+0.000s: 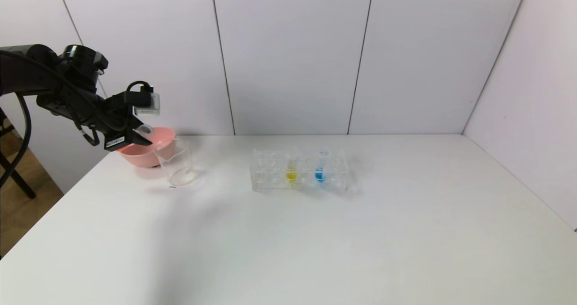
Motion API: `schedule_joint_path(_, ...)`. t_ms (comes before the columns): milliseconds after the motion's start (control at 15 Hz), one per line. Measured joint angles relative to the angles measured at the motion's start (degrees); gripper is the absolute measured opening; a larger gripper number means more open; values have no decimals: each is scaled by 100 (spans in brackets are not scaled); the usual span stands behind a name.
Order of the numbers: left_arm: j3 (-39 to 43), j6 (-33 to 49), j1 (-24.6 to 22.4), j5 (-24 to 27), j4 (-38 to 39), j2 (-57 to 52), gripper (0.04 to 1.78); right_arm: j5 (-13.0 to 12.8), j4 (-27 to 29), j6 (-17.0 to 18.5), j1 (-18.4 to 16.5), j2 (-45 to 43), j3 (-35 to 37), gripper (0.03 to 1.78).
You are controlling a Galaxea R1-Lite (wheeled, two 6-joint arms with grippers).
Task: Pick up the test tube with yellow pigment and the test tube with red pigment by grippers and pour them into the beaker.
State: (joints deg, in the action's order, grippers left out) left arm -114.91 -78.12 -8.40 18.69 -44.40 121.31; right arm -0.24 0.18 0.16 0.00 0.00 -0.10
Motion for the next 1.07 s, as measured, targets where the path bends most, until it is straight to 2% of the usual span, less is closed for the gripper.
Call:
schedule_joint_path(600, 2, -52, 247, -568, 27, 7, 48, -2, 0, -2, 0, 0, 0, 11)
schedule_joint_path(1067, 5, -115, 325, -824, -22, 44, 48, -2, 0, -2, 0, 0, 0, 11)
